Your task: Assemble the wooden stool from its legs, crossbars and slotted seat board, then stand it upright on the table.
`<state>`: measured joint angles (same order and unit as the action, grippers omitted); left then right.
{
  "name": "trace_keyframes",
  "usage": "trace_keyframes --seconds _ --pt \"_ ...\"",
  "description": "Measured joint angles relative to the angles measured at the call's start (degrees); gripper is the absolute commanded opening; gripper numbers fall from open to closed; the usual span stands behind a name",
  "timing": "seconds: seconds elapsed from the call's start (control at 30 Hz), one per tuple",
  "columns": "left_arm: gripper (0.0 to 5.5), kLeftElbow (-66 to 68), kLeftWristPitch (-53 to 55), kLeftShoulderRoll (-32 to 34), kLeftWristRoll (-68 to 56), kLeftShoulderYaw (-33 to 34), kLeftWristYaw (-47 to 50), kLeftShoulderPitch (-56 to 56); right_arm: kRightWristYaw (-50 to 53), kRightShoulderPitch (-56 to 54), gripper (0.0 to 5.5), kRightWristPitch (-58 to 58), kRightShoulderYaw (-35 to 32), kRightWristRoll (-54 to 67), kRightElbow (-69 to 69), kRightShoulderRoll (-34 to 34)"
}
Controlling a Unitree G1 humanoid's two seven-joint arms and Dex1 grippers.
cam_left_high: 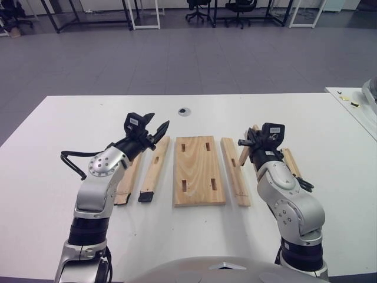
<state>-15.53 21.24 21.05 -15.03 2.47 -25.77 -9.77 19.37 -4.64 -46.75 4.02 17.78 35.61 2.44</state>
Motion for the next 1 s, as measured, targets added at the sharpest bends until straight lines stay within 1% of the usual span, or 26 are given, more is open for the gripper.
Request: trace_keyframes --seconds 0.53,0.8,1.0 --pt "2.8 1.46 -0.45 0.0 0.1 -0.12 0.18 -1.26 -7.34 -0.29 0.42 3.64 -0.25 -4.14 -5.39 -2.04" --pt "2.8 1.46 -0.5 0.0 0.51 -0.15 0.28 -1.25 -8.63 -0.29 0.42 4.36 -0.37 -4.76 -5.87 -3.72" --pt "2.8 1.8 -0.59 -0.02 1.17 -0.15 0.28 -1.26 -9.11 0.32 0.42 5.6 -1.71 -5.81 -8.3 -5.13"
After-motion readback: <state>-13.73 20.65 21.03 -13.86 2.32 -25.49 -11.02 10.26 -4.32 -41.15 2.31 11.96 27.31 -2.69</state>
